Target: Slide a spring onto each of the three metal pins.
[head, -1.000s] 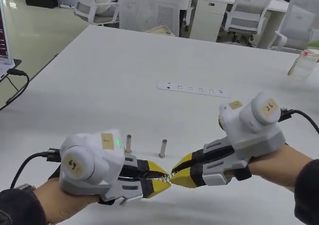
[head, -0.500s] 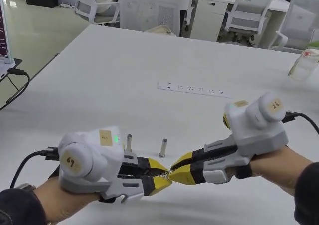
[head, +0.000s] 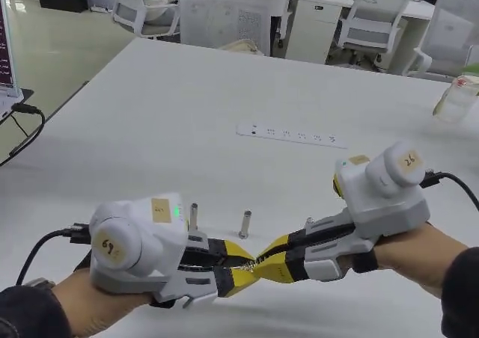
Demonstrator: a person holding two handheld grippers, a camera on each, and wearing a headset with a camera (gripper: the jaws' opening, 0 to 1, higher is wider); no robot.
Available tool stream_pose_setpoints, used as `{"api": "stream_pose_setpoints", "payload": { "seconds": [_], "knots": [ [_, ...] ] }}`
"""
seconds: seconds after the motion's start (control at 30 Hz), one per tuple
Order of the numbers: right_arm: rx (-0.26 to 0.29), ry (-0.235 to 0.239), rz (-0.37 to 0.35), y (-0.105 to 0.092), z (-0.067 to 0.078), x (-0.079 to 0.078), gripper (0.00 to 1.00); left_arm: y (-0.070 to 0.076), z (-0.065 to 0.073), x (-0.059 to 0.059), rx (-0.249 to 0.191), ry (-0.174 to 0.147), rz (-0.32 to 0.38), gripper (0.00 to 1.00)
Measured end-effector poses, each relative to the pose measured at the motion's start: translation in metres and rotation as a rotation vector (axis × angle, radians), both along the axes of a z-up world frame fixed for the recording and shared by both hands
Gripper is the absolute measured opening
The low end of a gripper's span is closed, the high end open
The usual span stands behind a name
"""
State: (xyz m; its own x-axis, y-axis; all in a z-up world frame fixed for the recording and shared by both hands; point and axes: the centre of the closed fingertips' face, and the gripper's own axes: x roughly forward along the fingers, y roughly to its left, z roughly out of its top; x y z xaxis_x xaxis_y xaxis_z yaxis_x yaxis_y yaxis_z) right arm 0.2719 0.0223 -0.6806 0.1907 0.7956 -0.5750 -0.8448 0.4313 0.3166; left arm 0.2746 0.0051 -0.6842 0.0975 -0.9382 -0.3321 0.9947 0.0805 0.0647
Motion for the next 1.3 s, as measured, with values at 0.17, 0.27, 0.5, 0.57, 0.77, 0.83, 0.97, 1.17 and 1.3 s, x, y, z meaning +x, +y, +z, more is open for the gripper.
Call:
{"api": "stream_pose_setpoints", "payload": {
  "seconds": [0.17, 0.27, 0.5, 0.57, 0.77, 0.83, 0.97, 1.17, 1.3],
  "knots": [
    [-0.017, 0.004, -0.001, 0.001, 0.003, 0.001, 0.08, -0.001, 0.0, 0.0, -0.004, 0.01, 0.004, 0.03],
    [-0.032, 0.005, 0.008, 0.001, 0.004, 0.001, 0.08, -0.001, 0.001, 0.0, -0.006, 0.003, 0.004, 0.03],
    [-0.069, 0.002, 0.034, 0.004, 0.004, -0.002, 0.08, -0.002, 0.002, 0.0, -0.007, 0.002, 0.002, 0.07],
    [-0.091, -0.005, 0.046, 0.003, 0.004, -0.003, 0.08, -0.002, 0.002, 0.001, -0.008, 0.006, 0.007, 0.09],
    [-0.123, -0.021, 0.054, 0.0, 0.005, -0.001, 0.08, 0.001, 0.003, 0.002, -0.012, 0.013, 0.014, 0.13],
    [-0.144, -0.025, 0.063, -0.002, 0.005, -0.001, 0.08, 0.002, 0.006, 0.003, -0.022, 0.015, 0.02, 0.15],
    [-0.181, -0.034, 0.074, -0.007, 0.005, -0.001, 0.08, 0.003, 0.009, 0.004, -0.032, 0.018, 0.024, 0.17],
    [-0.216, -0.043, 0.075, -0.013, 0.006, 0.0, 0.08, 0.007, 0.01, 0.003, -0.038, 0.025, 0.034, 0.25],
    [-0.224, -0.044, 0.072, -0.018, 0.006, 0.001, 0.08, 0.01, 0.009, 0.003, -0.043, 0.042, 0.044, 0.31]
  ]
}}
